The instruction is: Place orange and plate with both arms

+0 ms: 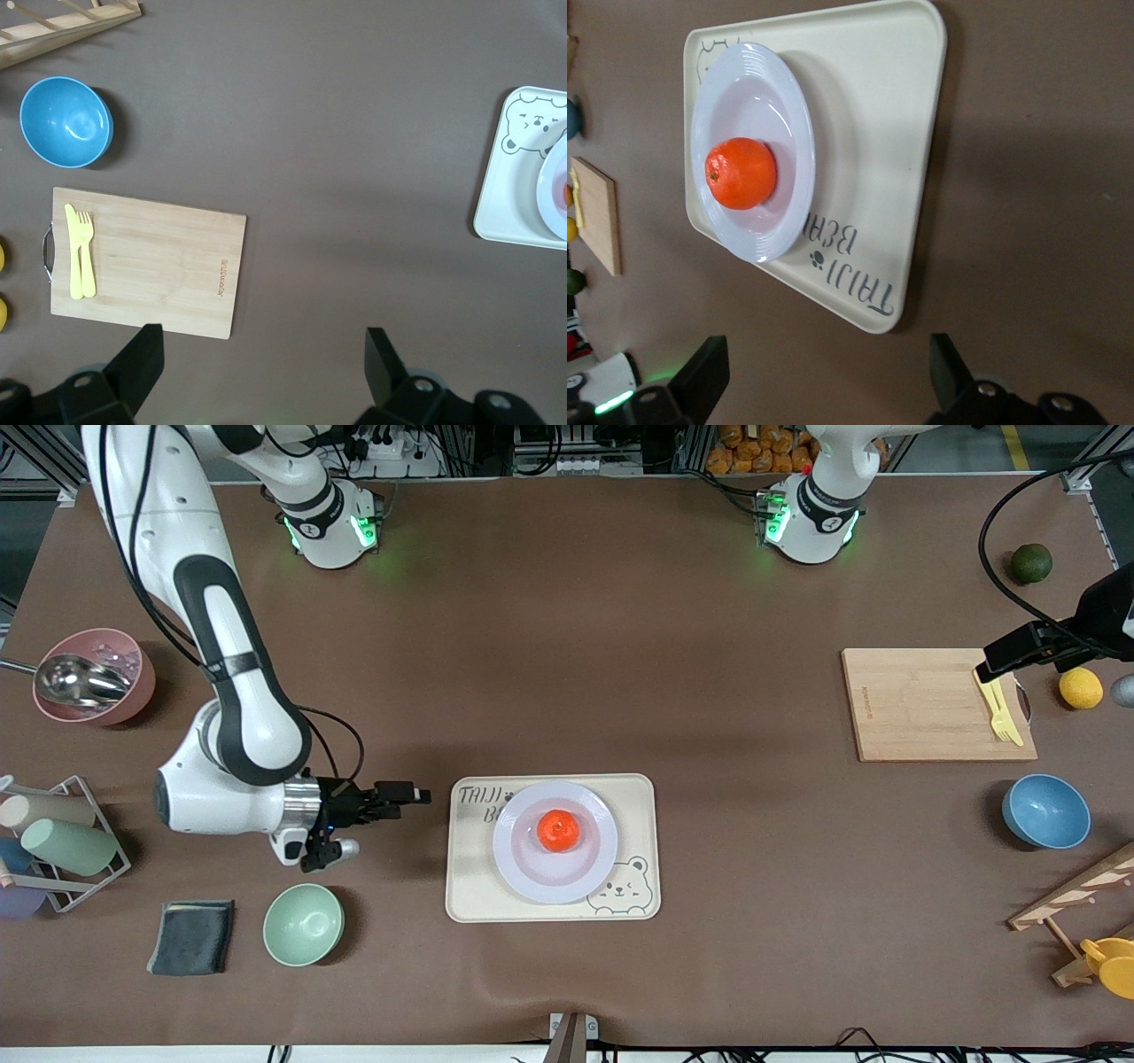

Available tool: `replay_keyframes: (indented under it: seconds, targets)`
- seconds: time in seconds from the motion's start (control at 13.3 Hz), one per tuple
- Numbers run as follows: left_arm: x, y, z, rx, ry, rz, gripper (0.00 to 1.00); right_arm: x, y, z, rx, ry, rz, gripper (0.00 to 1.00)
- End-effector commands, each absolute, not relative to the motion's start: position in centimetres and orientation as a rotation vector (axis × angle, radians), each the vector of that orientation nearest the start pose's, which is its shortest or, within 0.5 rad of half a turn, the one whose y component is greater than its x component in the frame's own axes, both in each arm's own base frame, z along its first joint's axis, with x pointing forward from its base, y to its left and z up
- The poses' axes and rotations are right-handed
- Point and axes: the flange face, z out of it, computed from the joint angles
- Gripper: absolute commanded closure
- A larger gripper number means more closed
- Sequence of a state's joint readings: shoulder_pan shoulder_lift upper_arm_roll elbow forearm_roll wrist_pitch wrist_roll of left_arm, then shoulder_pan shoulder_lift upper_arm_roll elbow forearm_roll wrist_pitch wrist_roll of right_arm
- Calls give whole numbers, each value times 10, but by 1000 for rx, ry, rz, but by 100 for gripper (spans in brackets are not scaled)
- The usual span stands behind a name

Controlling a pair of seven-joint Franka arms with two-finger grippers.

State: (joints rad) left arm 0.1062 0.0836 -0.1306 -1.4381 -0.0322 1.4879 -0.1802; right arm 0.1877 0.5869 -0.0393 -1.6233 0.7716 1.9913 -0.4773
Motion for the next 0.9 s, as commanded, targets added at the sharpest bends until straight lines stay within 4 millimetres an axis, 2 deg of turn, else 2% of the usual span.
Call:
replay_keyframes:
  seconds: [0.0, 0.23, 0.3, 0.53, 0.68, 0.83]
  targets:
    - [566, -13, 639, -3159, -202, 46, 0, 643, 103, 325, -2524, -346, 161, 0]
    - [565, -12, 641, -3161, -207, 42, 0, 629, 43, 417, -2812, -577, 118, 0]
    - [565, -11, 642, -3161, -207, 39, 0, 624, 28, 450, -2907, -593, 74, 0]
    - [565, -10, 642, -3161, -204, 39, 0, 595, 15, 529, -3046, -422, -4, 0]
    - [565, -10, 640, -3160, -204, 46, 0, 578, -1, 555, -3067, -256, 2, 0]
    - [565, -10, 641, -3159, -204, 41, 0, 564, -8, 569, -3075, -39, 45, 0]
